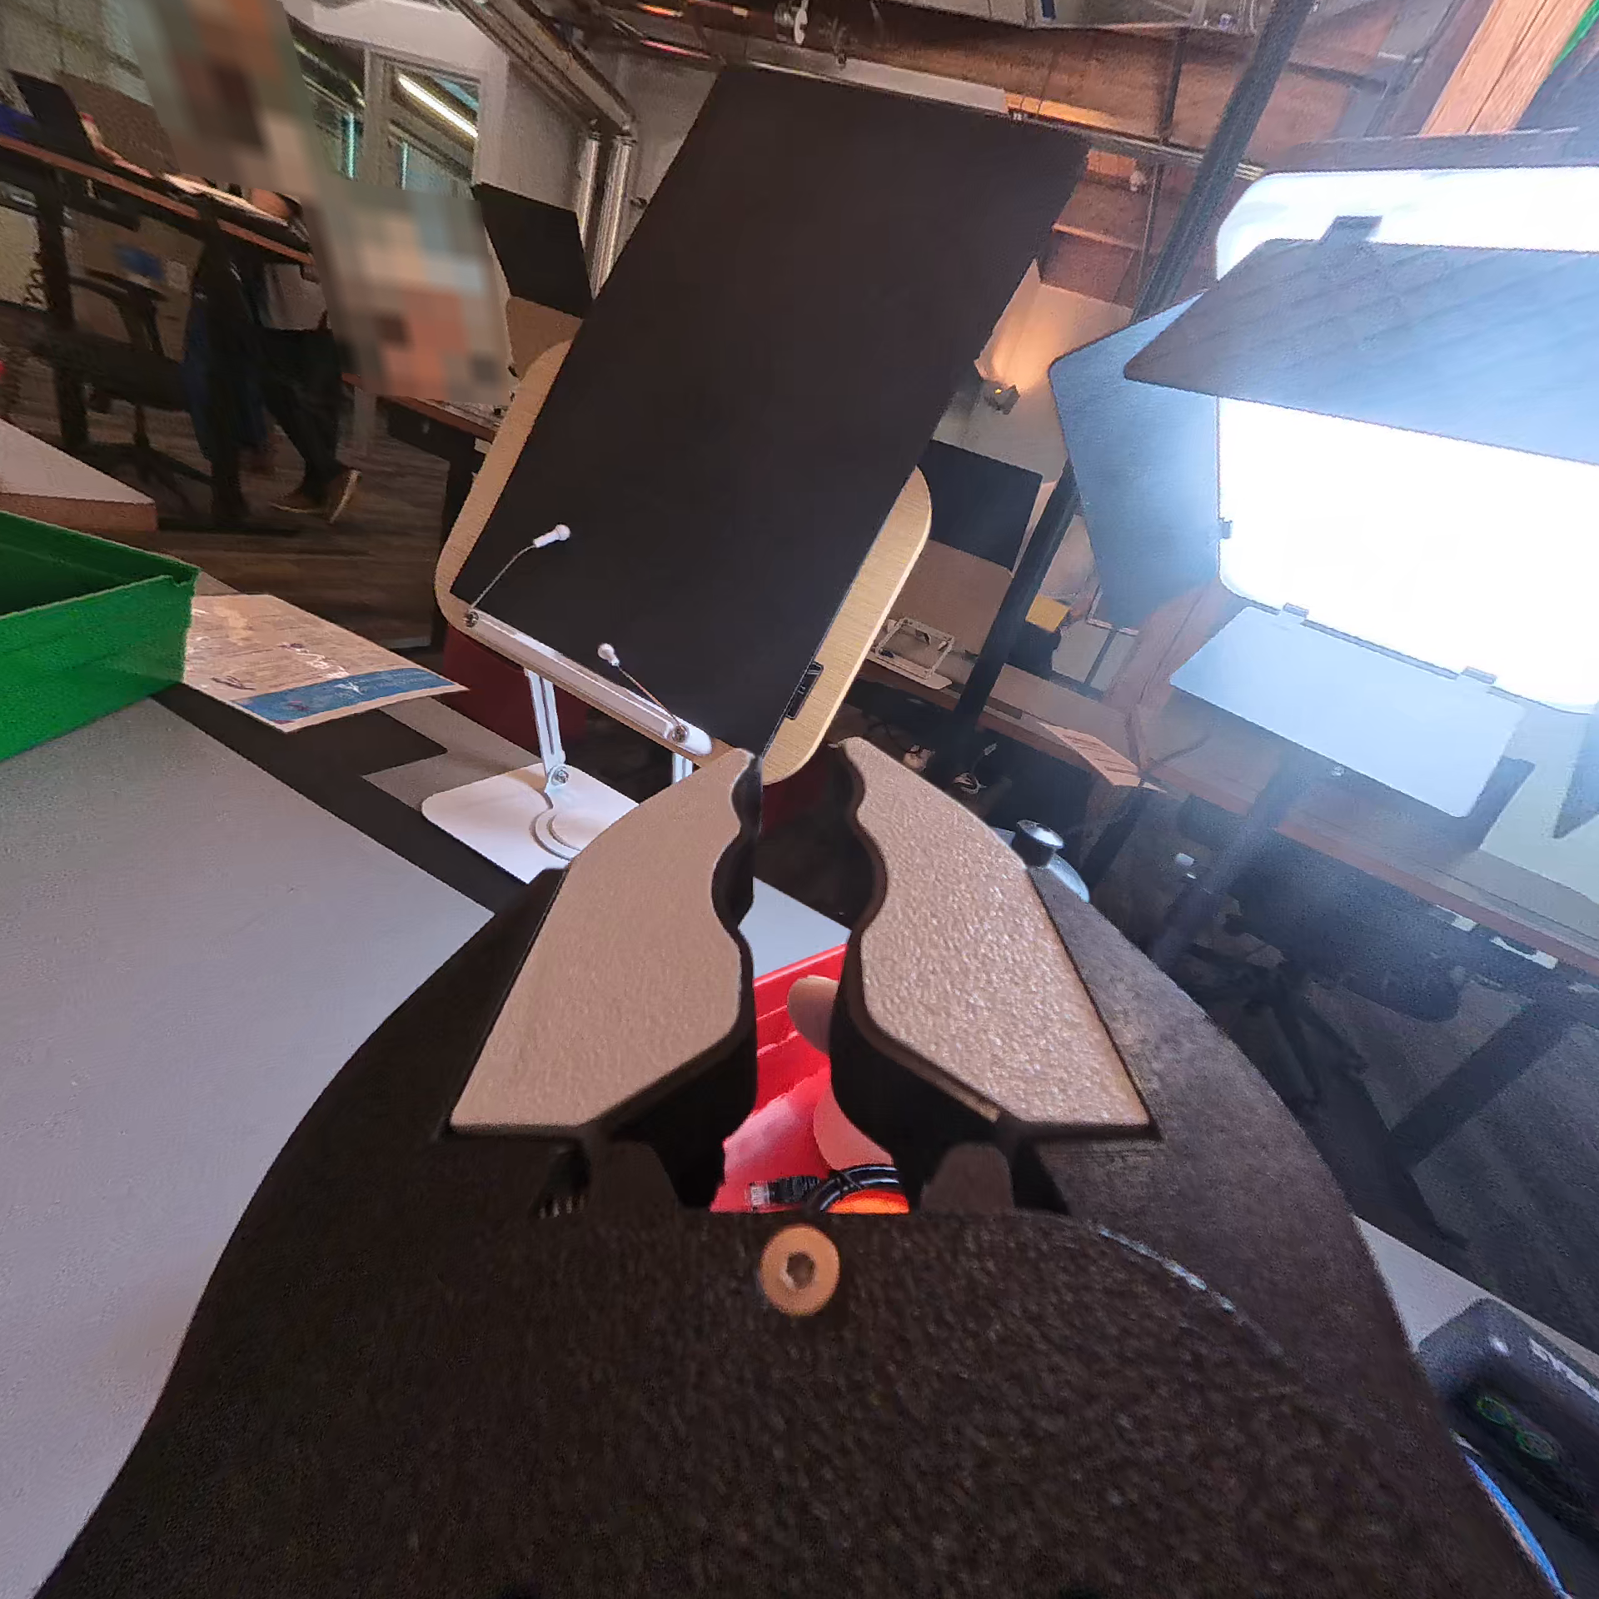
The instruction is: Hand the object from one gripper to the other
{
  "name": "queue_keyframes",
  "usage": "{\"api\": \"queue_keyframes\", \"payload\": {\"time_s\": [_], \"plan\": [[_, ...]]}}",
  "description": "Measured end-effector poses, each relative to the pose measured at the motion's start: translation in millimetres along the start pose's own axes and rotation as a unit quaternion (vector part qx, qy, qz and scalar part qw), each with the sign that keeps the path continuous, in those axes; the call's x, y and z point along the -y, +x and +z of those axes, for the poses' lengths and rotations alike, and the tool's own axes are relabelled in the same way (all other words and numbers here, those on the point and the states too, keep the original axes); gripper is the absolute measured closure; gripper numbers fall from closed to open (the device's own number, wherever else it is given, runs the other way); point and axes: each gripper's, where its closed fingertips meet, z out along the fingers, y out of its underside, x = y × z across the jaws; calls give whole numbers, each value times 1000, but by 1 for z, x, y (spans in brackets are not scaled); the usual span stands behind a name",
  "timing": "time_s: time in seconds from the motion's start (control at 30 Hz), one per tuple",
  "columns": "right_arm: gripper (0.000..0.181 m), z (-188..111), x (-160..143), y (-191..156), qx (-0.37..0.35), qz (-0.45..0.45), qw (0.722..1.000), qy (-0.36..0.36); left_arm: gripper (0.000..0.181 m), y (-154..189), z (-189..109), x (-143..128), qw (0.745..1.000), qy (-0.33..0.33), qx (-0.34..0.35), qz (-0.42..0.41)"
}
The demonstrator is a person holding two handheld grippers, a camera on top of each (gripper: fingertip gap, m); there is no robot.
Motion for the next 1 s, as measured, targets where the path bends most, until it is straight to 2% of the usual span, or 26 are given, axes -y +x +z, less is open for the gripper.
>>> {"api": "queue_keyframes", "payload": {"time_s": [0.03, 0.1, 0.27, 0.47, 0.57, 0.7, 0.8, 0.9, 1.0], "plan": [[168, 1, -1, -2, 2, -3, 1000, -2, 147, 1, 0, 4, 1000, 13, -15, -19], [168, 2, -1, -5, 6, -8, 1000, -5, 145, 3, 2, 9, 997, 30, -38, -52], [168, 7, -4, -14, 18, -16, 1000, -13, 141, 3, 23, 2, 996, -13, -42, -79], [168, 10, -5, -24, 25, -41, 999, -20, 168, 1, 32, 0, 997, -50, -13, -55], [168, 11, -5, -27, 28, -50, 998, -22, 172, 1, 26, 4, 999, -41, -3, -33], [168, 10, -2, -30, 28, -61, 998, -21, 174, -6, -9, 24, 998, 34, 40, -20], [168, 9, 6, -36, 37, -58, 998, -9, 174, 1, -53, 51, 988, 137, 64, 5], [168, 7, 20, -56, 79, -57, 995, 23, 174, 46, -93, 77, 970, 235, 9, 67], [167, -1, 35, -97, 165, -67, 982, 59, 175, 111, -118, 90, 939, 292, -83, 163]]}}
